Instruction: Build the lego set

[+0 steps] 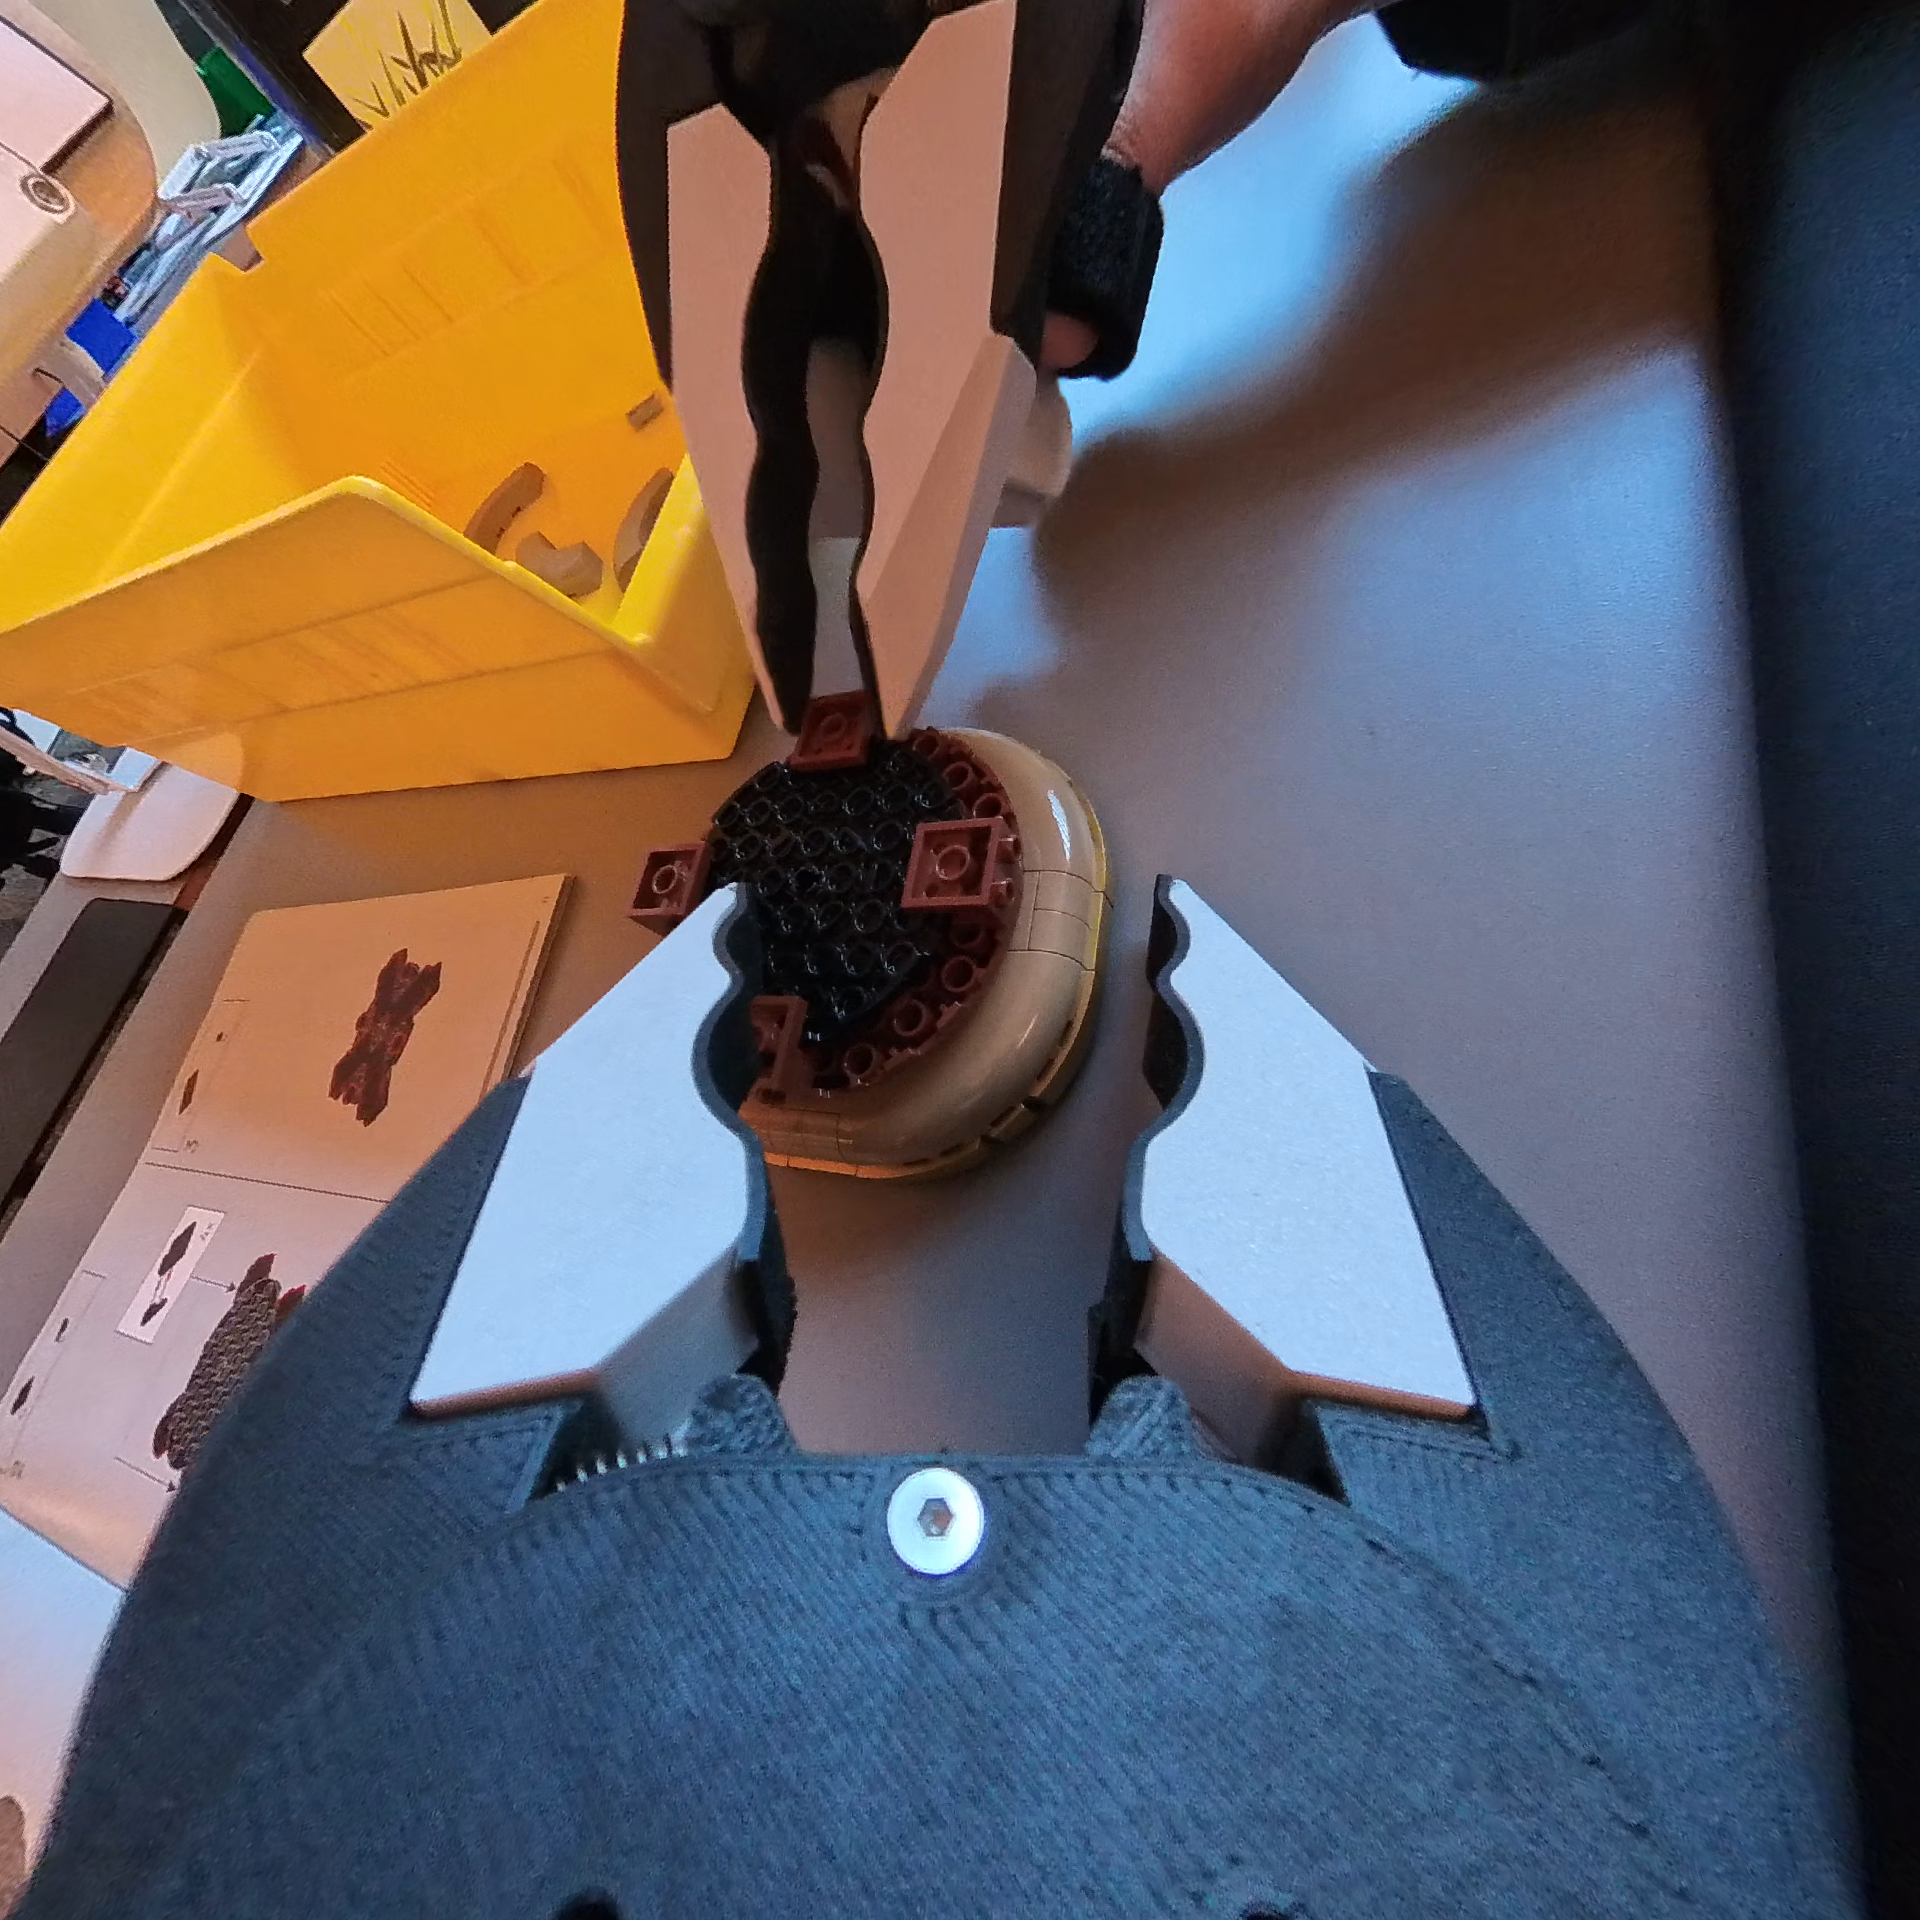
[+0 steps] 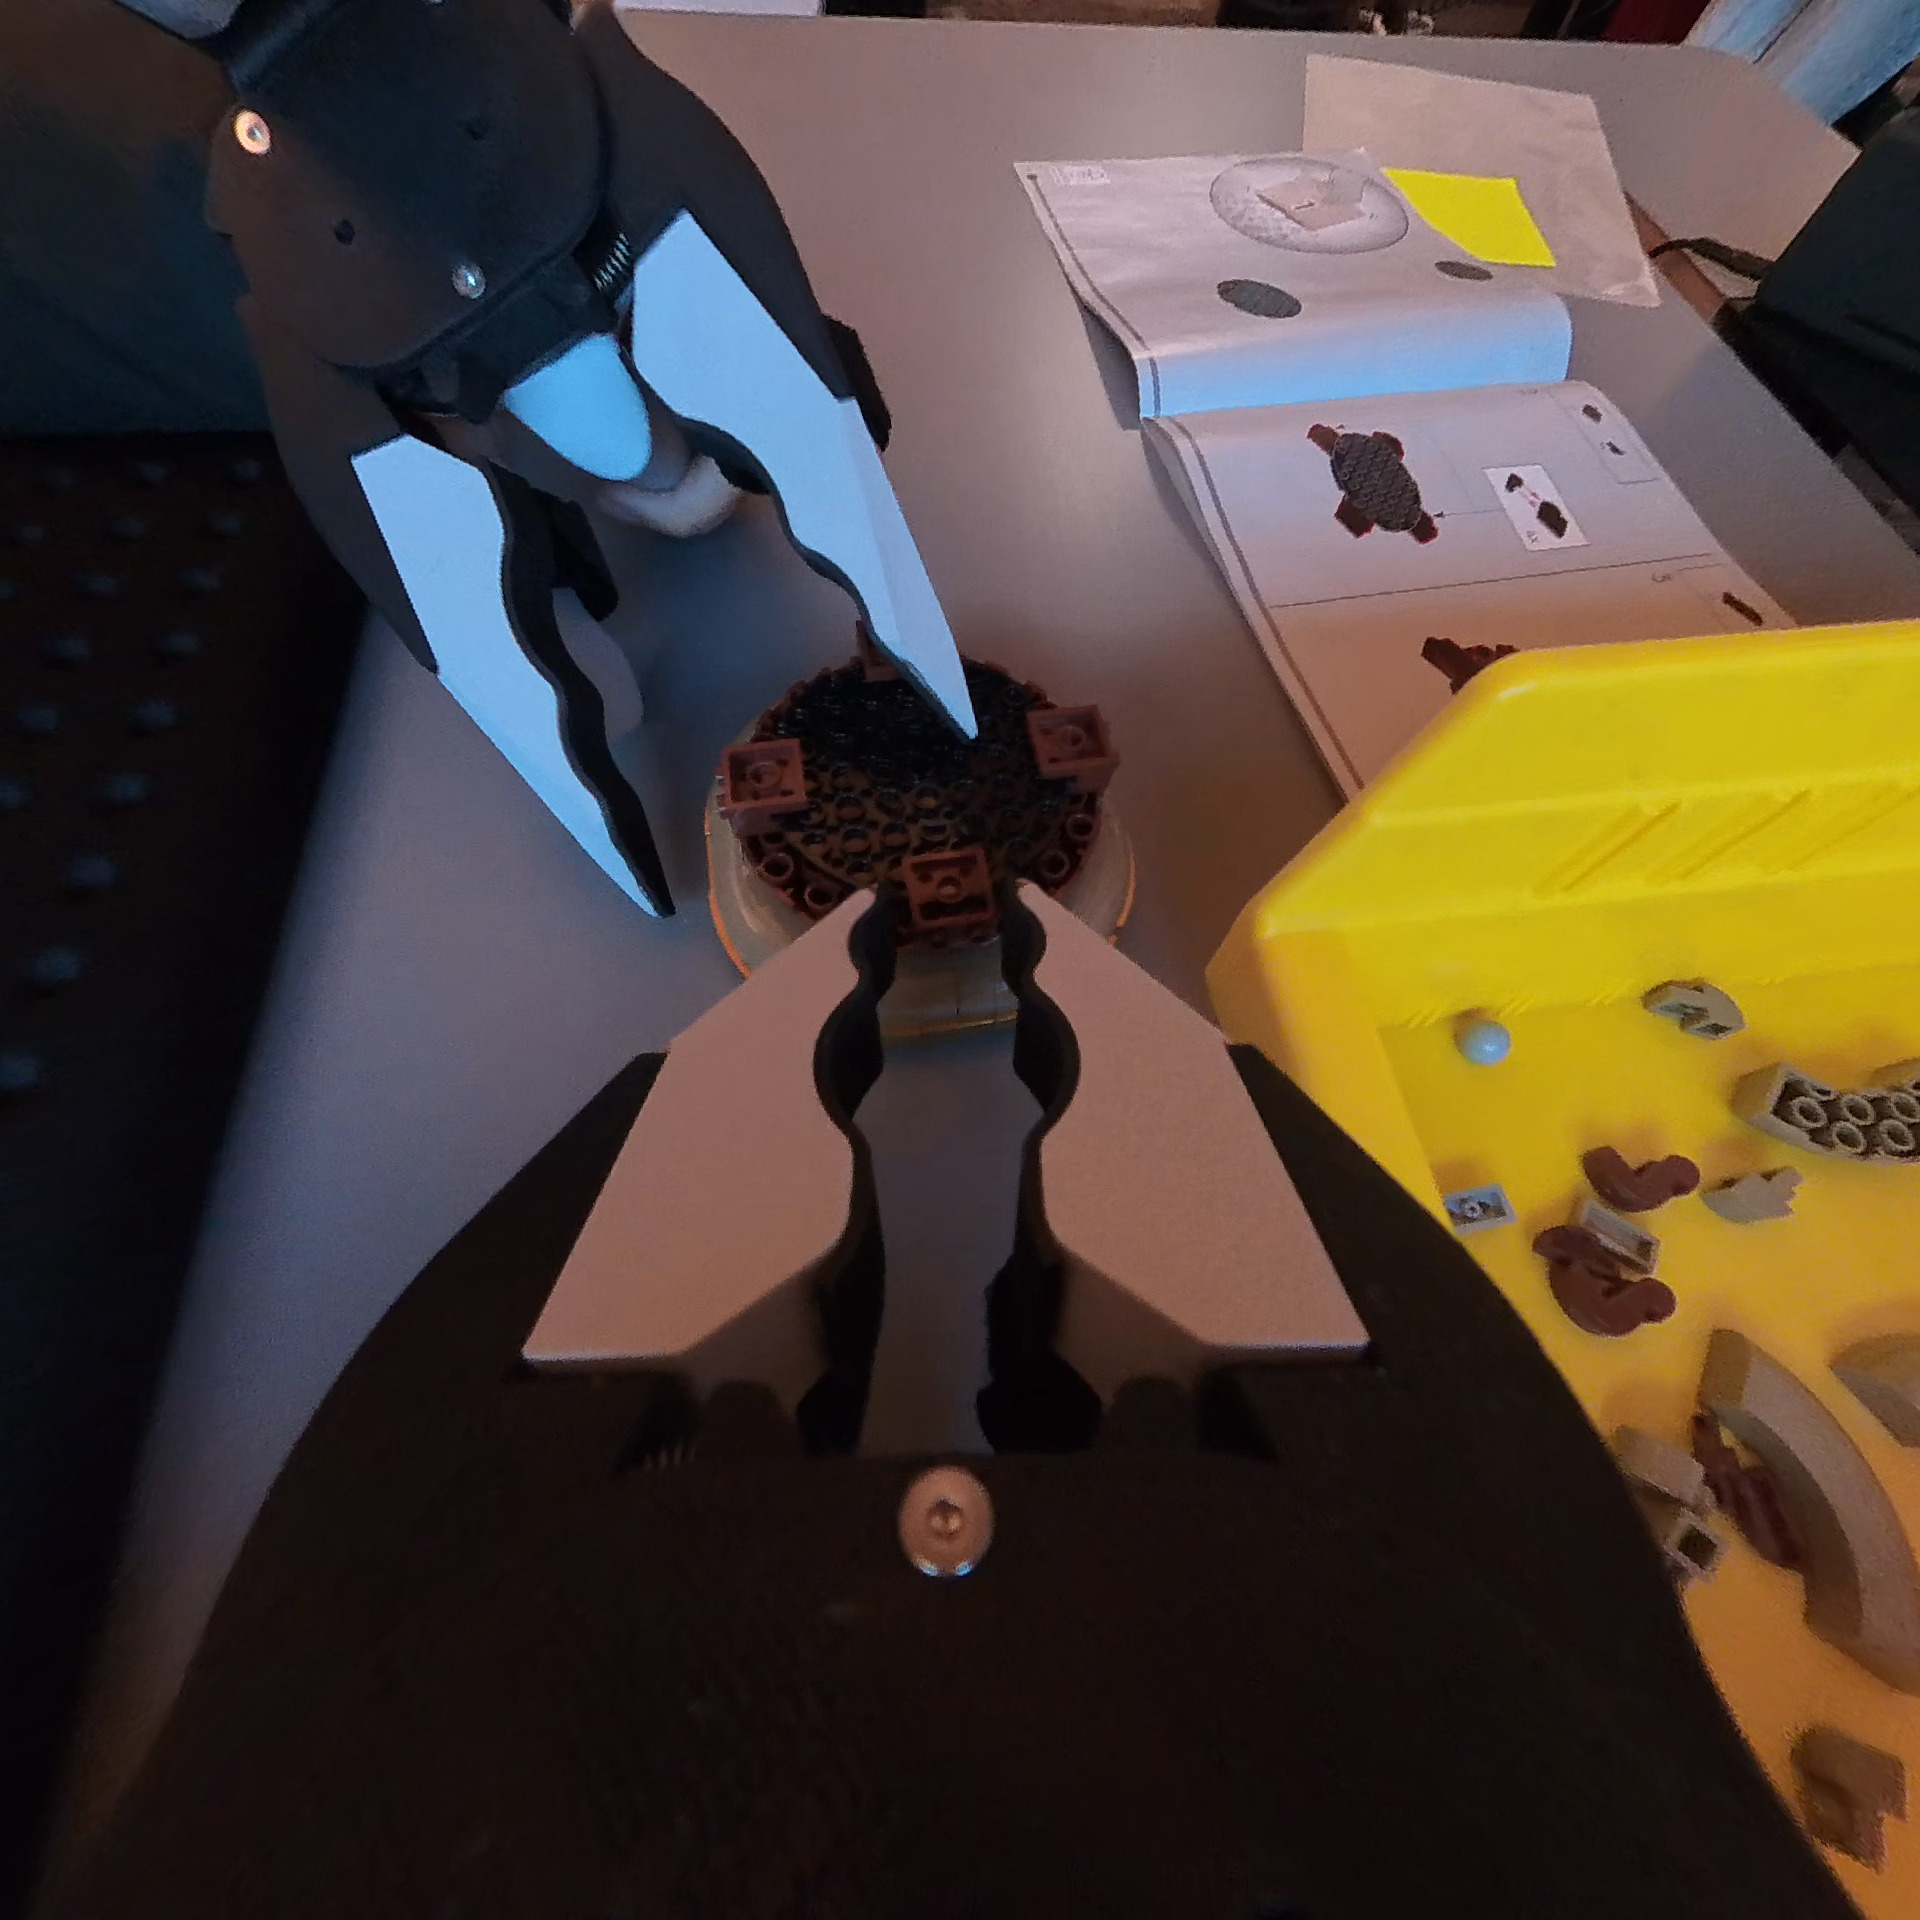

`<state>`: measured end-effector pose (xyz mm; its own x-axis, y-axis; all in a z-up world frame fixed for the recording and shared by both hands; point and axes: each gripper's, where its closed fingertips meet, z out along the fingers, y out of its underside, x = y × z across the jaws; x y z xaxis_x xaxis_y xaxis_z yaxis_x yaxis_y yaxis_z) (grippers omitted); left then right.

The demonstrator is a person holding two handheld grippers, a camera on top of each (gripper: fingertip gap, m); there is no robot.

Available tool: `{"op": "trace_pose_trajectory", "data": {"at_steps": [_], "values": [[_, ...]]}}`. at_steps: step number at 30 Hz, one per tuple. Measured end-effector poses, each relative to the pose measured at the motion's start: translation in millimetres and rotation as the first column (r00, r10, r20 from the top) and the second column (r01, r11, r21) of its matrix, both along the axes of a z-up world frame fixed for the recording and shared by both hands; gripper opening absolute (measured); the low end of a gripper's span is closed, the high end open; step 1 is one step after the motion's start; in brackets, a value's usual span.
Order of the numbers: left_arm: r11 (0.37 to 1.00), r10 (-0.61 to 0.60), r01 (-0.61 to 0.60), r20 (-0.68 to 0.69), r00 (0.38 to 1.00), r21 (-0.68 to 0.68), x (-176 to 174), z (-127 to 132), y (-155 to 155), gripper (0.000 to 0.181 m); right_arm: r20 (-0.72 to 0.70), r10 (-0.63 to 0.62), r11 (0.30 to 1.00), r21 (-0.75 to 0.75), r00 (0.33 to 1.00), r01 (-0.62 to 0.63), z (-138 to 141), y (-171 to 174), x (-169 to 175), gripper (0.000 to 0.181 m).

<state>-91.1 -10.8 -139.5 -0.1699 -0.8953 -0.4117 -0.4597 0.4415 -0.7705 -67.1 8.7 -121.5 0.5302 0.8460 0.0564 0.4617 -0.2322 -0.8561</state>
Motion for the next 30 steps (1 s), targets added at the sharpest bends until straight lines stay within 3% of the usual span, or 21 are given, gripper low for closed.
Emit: {"op": "trace_pose_trajectory", "data": {"at_steps": [8, 14, 30], "values": [[0.999, 0.002, -0.002, 0.009, 1.000, 0.032, 0.7, 0.5, 0.4, 0.068, -0.081, 0.008, 0.992, -0.126, 0.997, -0.019, -1.0, -3.8, -1.4, 0.014], [0.984, -0.043, 0.042, 0.000, 0.999, 0.171, 1.7, -0.1, -10.0, 0.057, -0.089, -0.006, 0.989, -0.148, 0.996, -0.007, -1.9, -5.0, -1.2, 0.014], [0.990, 0.007, -0.008, 0.005, 1.000, 0.138, 1.9, -1.1, -9.7, 0.052, -0.240, -0.067, 0.944, -0.331, 0.968, -0.017, -1.6, -5.2, -2.9, 0.013]]}}
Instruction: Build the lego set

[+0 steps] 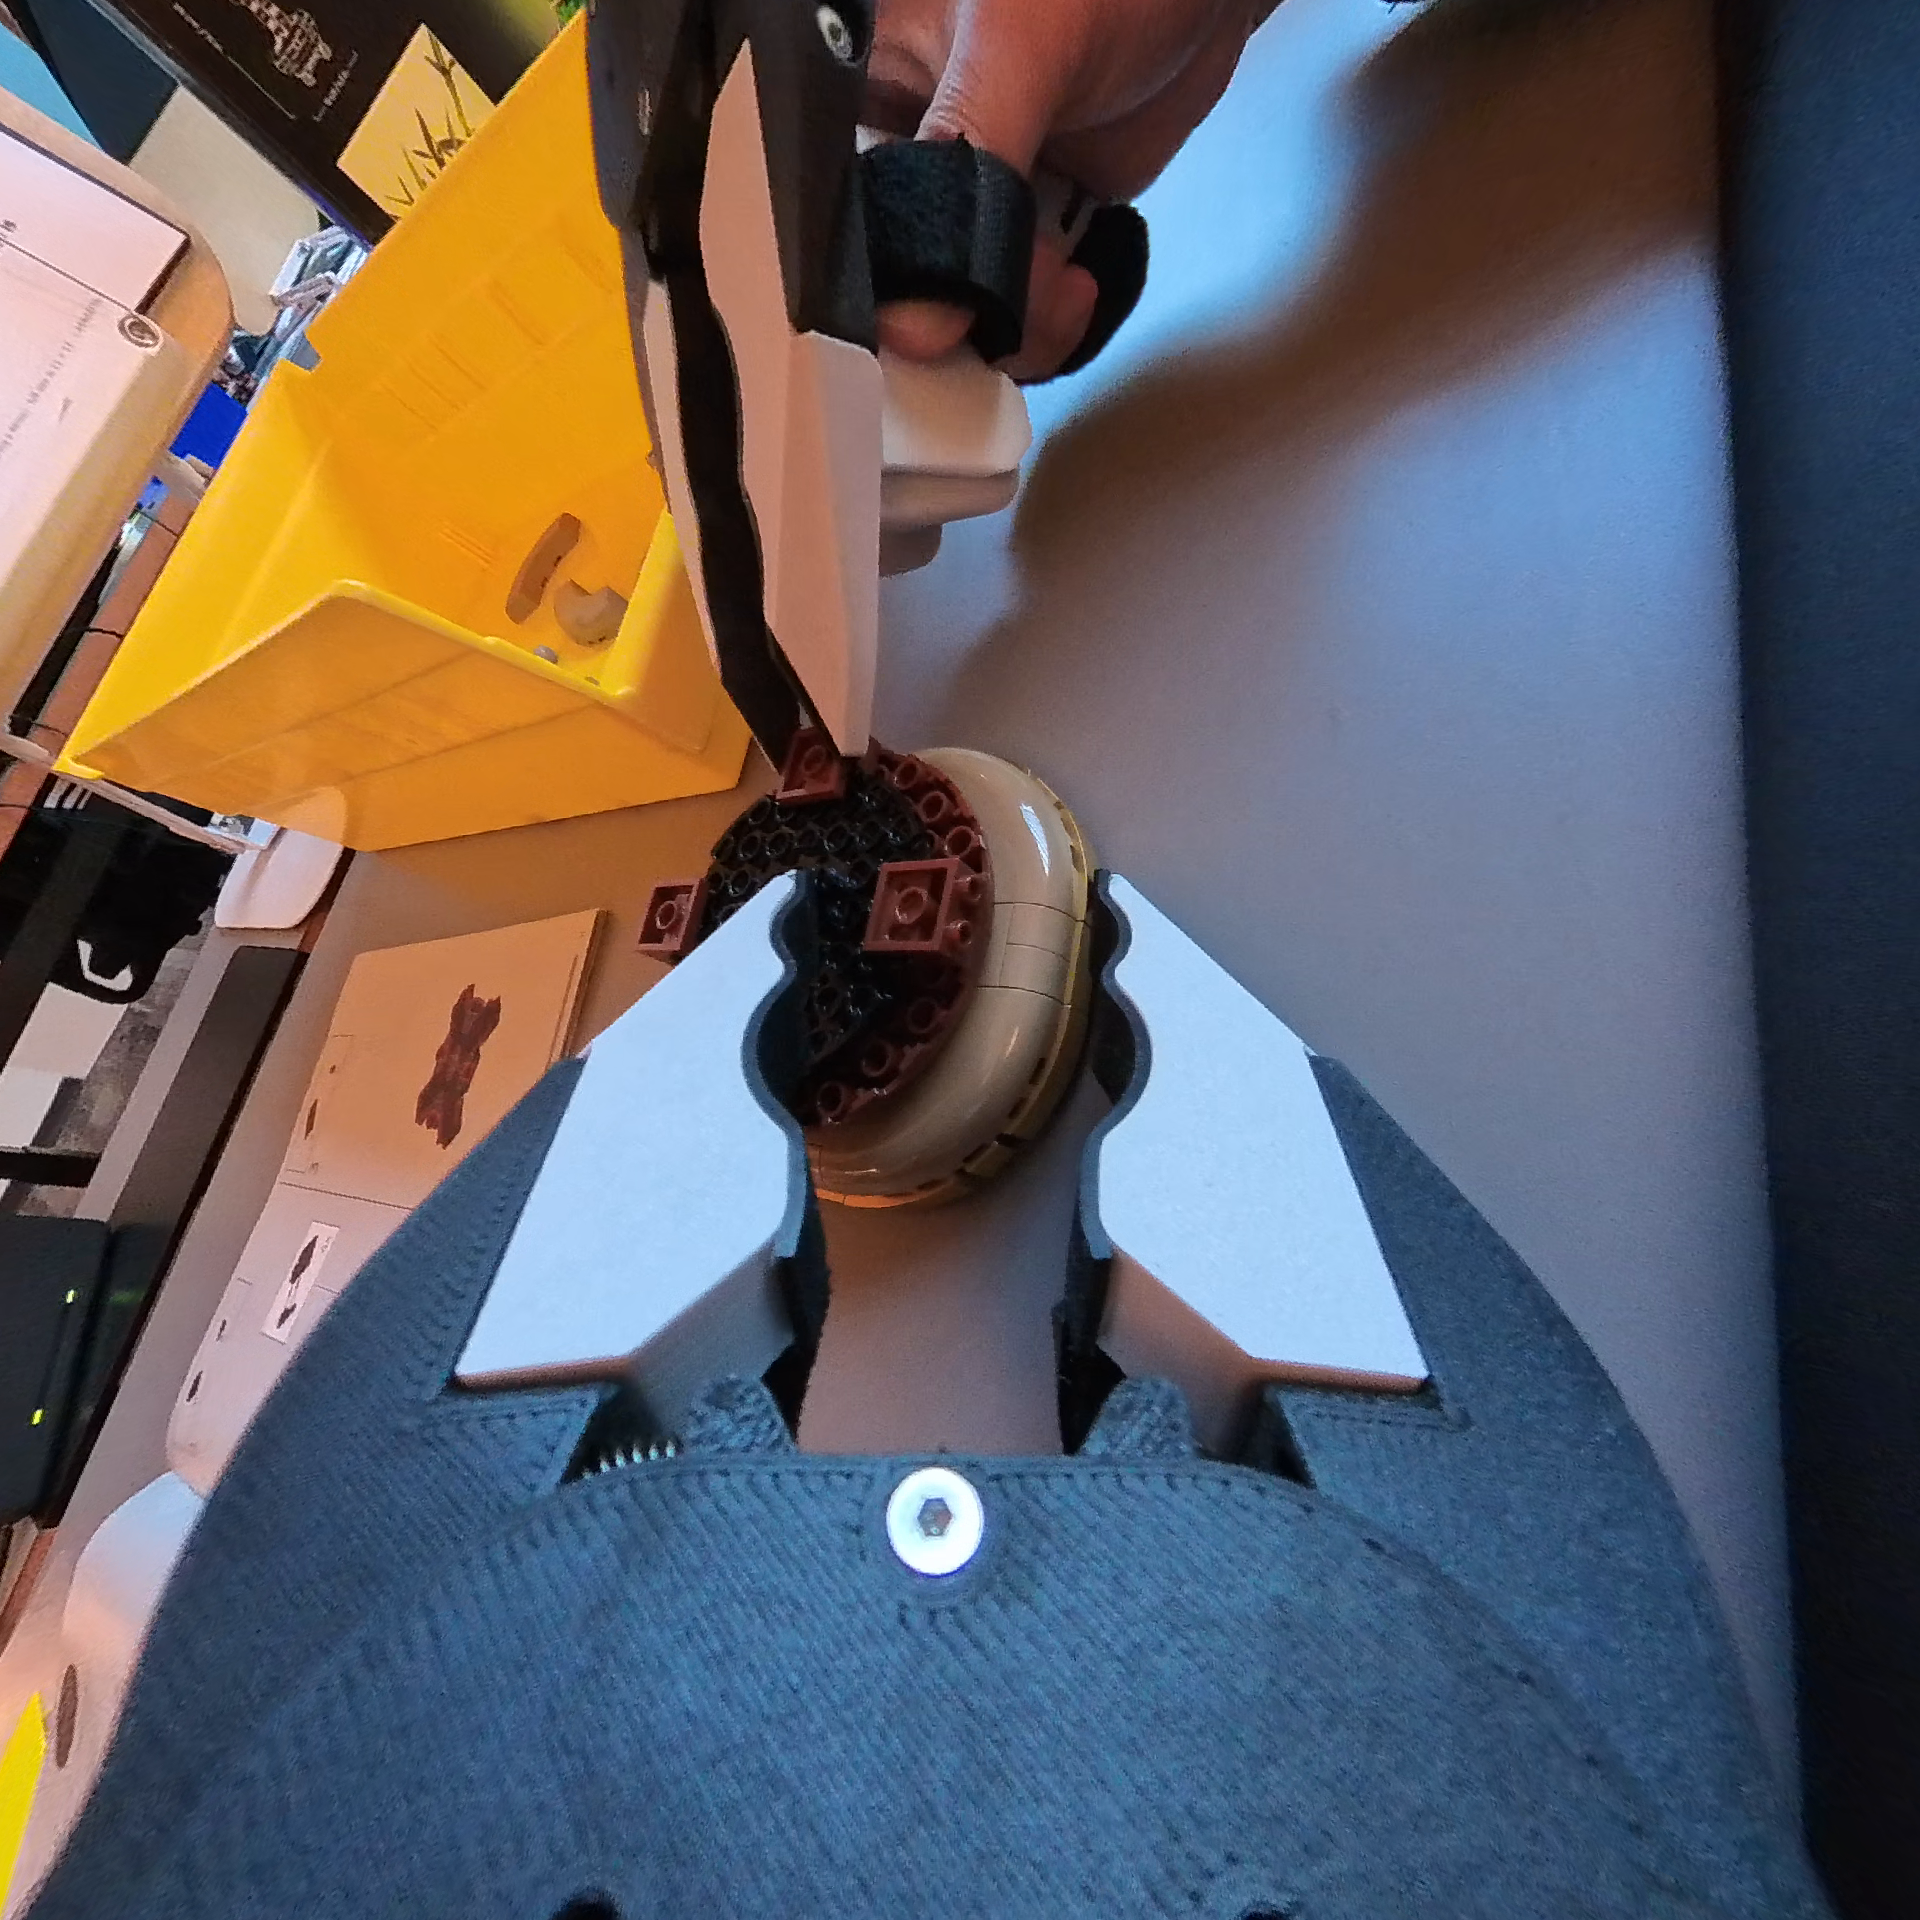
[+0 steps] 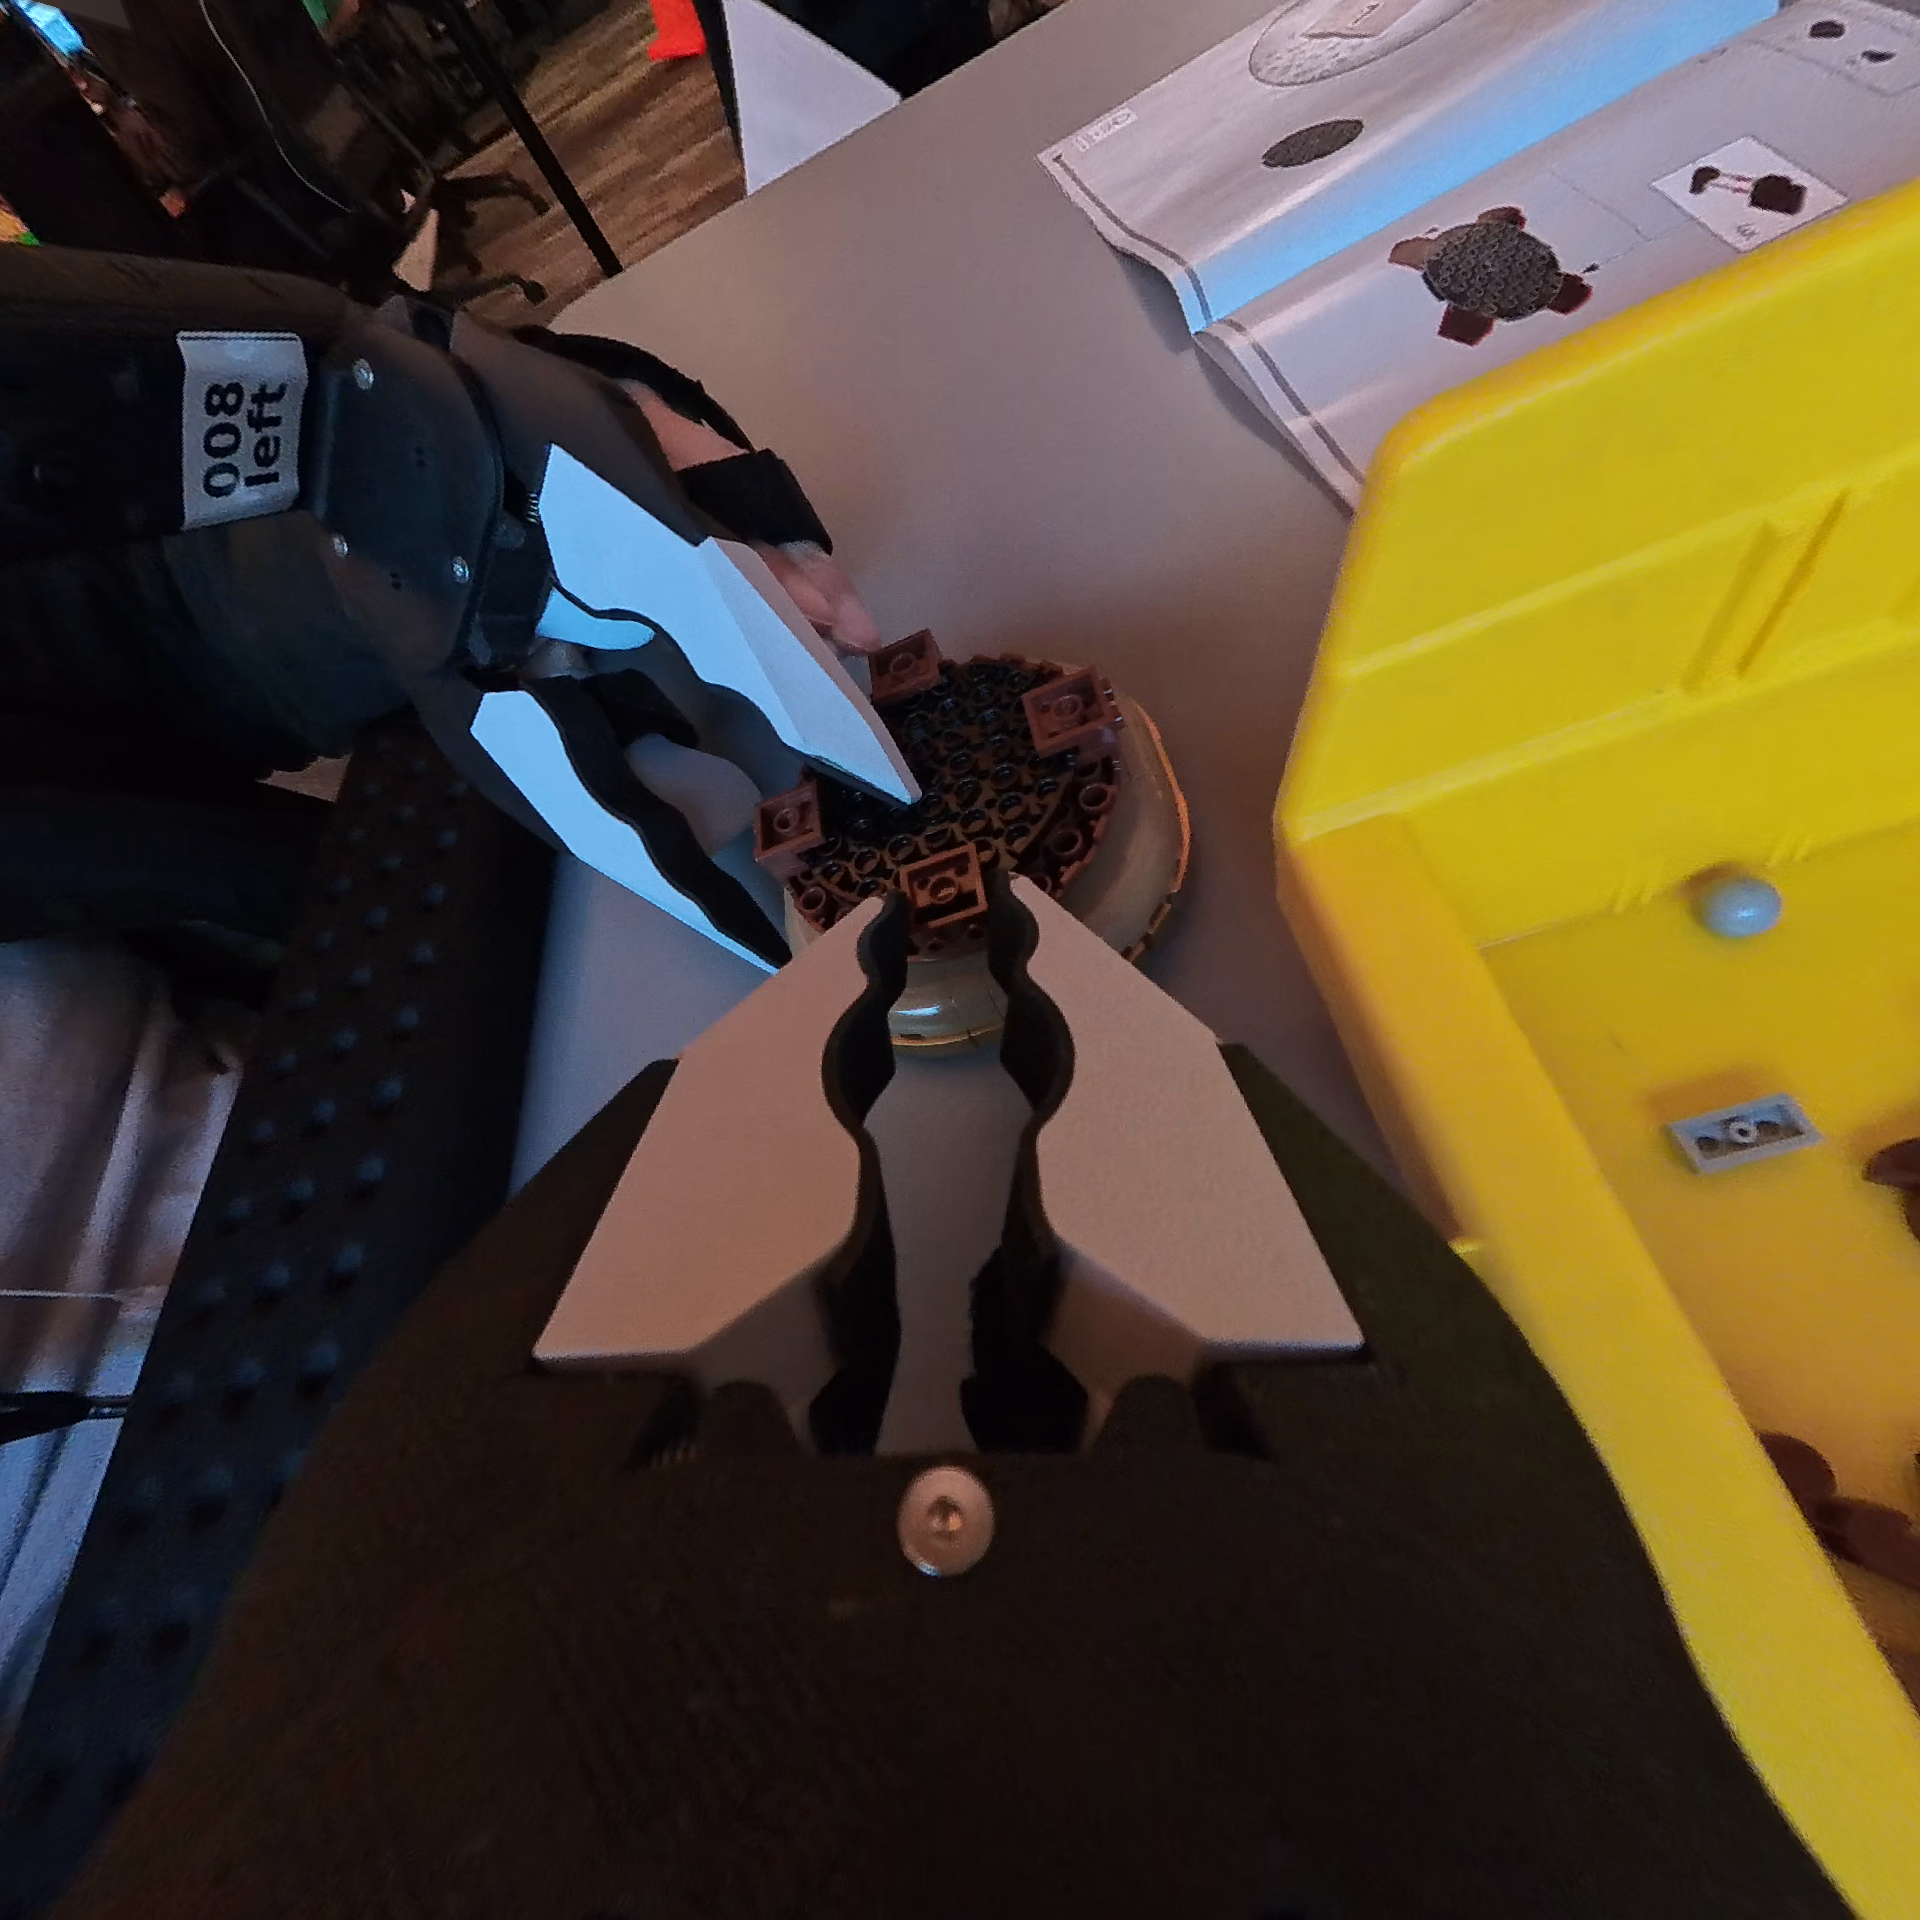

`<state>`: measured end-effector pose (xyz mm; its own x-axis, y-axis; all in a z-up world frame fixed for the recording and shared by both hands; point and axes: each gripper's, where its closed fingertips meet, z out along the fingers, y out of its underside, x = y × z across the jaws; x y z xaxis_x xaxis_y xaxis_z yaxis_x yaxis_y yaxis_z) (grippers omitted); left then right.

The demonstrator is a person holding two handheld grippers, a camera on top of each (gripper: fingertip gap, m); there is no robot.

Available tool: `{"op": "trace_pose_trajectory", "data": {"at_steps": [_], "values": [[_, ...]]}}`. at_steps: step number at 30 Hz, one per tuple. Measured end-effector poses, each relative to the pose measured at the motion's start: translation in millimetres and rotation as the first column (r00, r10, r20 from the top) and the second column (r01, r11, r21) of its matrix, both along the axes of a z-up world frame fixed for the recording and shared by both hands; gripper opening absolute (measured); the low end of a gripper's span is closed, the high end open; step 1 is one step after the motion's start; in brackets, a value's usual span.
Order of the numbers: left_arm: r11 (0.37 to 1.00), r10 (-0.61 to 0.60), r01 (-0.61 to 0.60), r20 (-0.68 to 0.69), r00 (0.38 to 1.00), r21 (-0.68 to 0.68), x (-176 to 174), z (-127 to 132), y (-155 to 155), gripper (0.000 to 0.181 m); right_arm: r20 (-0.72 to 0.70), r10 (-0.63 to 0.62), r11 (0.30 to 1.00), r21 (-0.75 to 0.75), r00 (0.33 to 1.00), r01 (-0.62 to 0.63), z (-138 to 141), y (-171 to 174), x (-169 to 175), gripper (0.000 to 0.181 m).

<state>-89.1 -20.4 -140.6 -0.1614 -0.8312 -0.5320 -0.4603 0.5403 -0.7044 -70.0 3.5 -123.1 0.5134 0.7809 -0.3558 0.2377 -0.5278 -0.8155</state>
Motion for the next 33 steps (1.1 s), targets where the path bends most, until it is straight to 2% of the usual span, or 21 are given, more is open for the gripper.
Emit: {"op": "trace_pose_trajectory", "data": {"at_steps": [9, 14, 15, 16, 17, 18, 19, 20, 22, 23, 25, 28, 31, 33], "values": [[1.000, -0.008, 0.008, 0.000, 1.000, -0.002, -0.5, 0.1, -0.7, 0.052, -0.099, -0.014, 0.993, -0.116, 0.995, 0.003, 0.0, 1.1, -0.1, 0.012], [0.999, -0.032, 0.032, -0.004, 0.999, -0.006, -1.6, 0.0, -4.1, 0.052, -0.139, -0.027, 0.991, -0.133, 0.990, 0.009, 1.5, 2.2, -0.5, 0.012], [0.999, -0.053, 0.053, -0.002, 0.999, -0.012, -1.5, 0.1, -8.2, 0.052, -0.241, -0.024, 0.996, -0.090, 0.970, 0.002, 18.4, 3.7, -1.2, 0.000], [0.999, -0.050, 0.050, -0.004, 0.999, -0.009, -1.4, 0.1, -8.2, 0.052, -0.425, -0.053, 0.994, -0.111, 0.903, 0.007, 50.0, 6.9, 1.1, 0.000], [0.999, -0.051, 0.051, -0.004, 0.999, -0.007, -1.4, 0.1, -8.2, 0.052, -0.498, -0.063, 0.995, -0.100, 0.865, 0.015, 68.4, 10.1, 7.1, 0.000], [0.999, -0.053, 0.052, -0.002, 0.999, -0.007, -1.3, 0.2, -8.3, 0.052, -0.435, -0.076, 0.997, -0.035, 0.897, 0.067, 67.0, 13.9, 13.1, 0.000], [0.998, -0.055, 0.055, 0.001, 0.998, -0.009, -1.2, 0.4, -8.5, 0.052, -0.302, -0.078, 0.994, 0.051, 0.950, 0.098, 56.3, 14.4, 17.1, 0.000], [0.998, -0.059, 0.059, 0.006, 0.998, -0.013, -1.1, 0.9, -8.5, 0.052, -0.164, -0.059, 0.986, 0.147, 0.985, 0.084, 45.9, 11.3, 18.2, 0.000], [0.998, -0.065, 0.066, 0.013, 0.998, -0.018, -0.9, 1.3, -8.6, 0.052, 0.053, -0.038, 0.964, 0.265, 0.998, 0.023, 27.2, 3.4, 15.6, 0.000], [0.998, -0.067, 0.067, 0.014, 0.998, -0.019, -0.9, 1.3, -8.6, 0.052, 0.099, -0.024, 0.960, 0.279, 0.995, -0.004, 22.5, -1.4, 10.0, 0.002], [0.998, -0.067, 0.067, 0.016, 0.998, -0.021, -0.9, 1.4, -8.6, 0.052, 0.140, -0.011, 0.966, 0.259, 0.990, -0.026, 16.4, -8.6, -2.3, 0.022], [0.998, -0.065, 0.065, 0.015, 0.998, -0.017, -0.9, 1.4, -8.6, 0.052, 0.255, 0.002, 0.956, 0.283, 0.967, -0.076, 4.5, -15.5, -6.6, 0.028], [0.998, -0.064, 0.065, 0.018, 0.998, -0.022, -1.0, 1.4, -8.5, 0.052, 0.283, -0.016, 0.954, 0.291, 0.959, -0.070, -3.8, -13.0, -2.0, 0.027], [0.998, -0.063, 0.063, 0.017, 0.998, -0.023, -1.3, 1.4, -8.2, 0.052, 0.247, -0.008, 0.959, 0.278, 0.969, -0.063, -4.2, -12.0, -1.7, 0.014]]}}
